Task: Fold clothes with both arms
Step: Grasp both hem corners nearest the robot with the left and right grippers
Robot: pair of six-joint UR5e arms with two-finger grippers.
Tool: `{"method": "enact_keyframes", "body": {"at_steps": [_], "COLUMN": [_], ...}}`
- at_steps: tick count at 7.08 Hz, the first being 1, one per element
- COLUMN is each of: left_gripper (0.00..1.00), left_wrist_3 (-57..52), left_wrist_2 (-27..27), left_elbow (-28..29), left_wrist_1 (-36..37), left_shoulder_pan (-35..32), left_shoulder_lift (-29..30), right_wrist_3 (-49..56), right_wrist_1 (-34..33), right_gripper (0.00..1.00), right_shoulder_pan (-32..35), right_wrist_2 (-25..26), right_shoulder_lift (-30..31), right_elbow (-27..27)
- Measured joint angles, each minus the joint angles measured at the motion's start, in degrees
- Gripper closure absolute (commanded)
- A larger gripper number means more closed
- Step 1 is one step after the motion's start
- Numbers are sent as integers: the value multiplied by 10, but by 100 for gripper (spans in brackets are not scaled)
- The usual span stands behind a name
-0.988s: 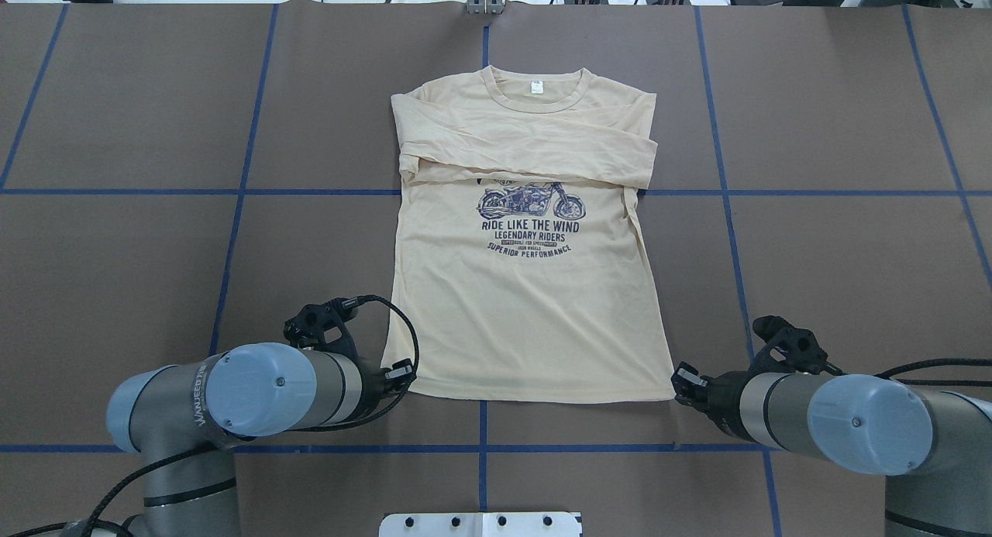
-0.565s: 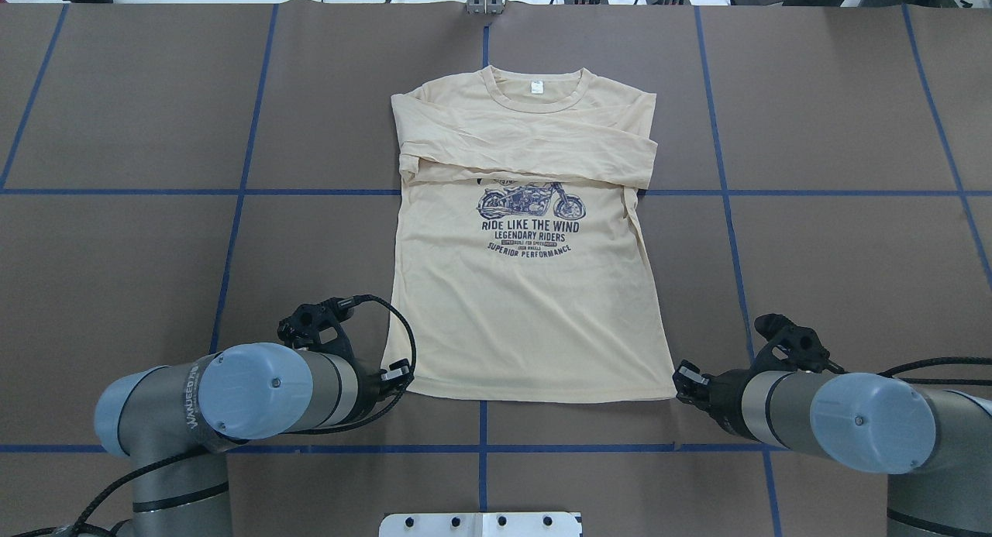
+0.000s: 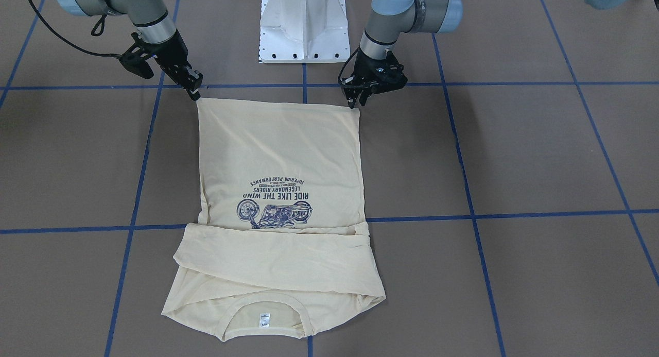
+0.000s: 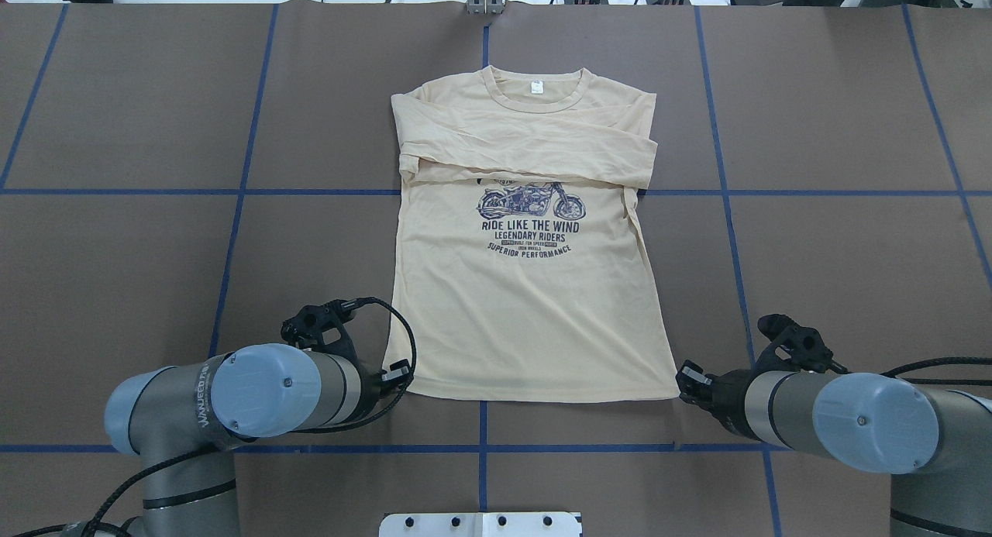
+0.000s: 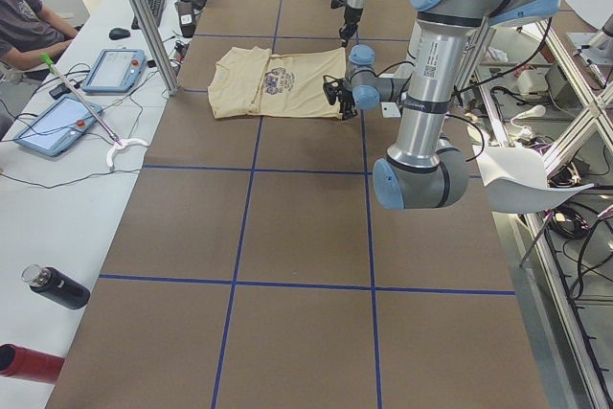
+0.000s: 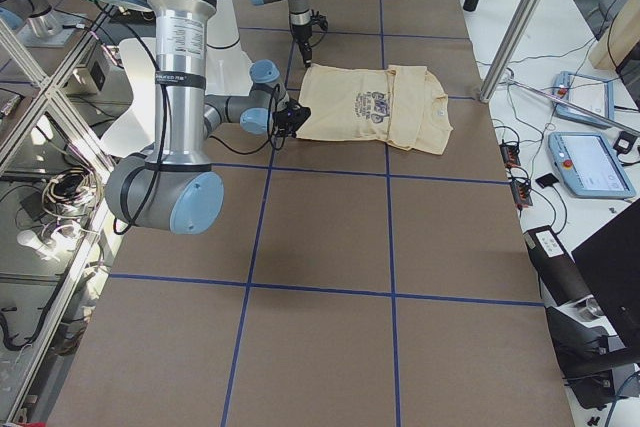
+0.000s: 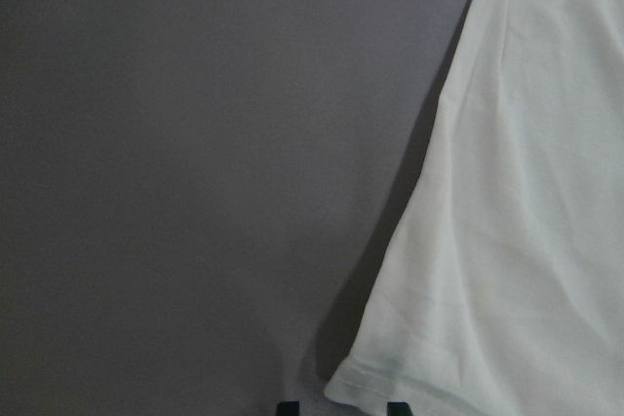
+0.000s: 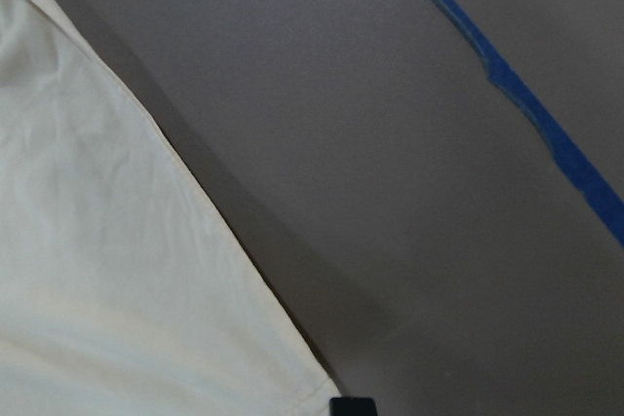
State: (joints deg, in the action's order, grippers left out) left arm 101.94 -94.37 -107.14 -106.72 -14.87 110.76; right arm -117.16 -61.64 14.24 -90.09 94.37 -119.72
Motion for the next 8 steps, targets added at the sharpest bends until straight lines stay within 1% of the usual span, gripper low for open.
{"method": "enact_keyframes", "body": {"at_steps": [2,3,4,5,6,8], "left_gripper": [62,66,75,94,100,100], "left_wrist_3": [-1,-1,-1,0,1,2], "left_wrist_2": [1,1,1,1,1,10], "left_elbow": [4,5,5,8,14,19], "left_wrist_1": [-1,-1,-1,-2,-2,-2], "left_shoulder_pan": [-1,-2,-2,-2,-3,-5], "left_shoulder_lift": [1,1,2,5,9,15], "right_wrist_3": [0,0,0,0,0,0], "right_wrist_1": [0,0,0,0,0,0], "right_gripper": [100,100,100,100,100,100], "right_shoulder_pan": [0,0,0,1,1,2], "right_wrist_2": [0,0,0,0,0,0], "right_shoulder_lift": [1,1,2,3,3,4], "right_elbow": [0,-1,-1,-1,-1,-1]}}
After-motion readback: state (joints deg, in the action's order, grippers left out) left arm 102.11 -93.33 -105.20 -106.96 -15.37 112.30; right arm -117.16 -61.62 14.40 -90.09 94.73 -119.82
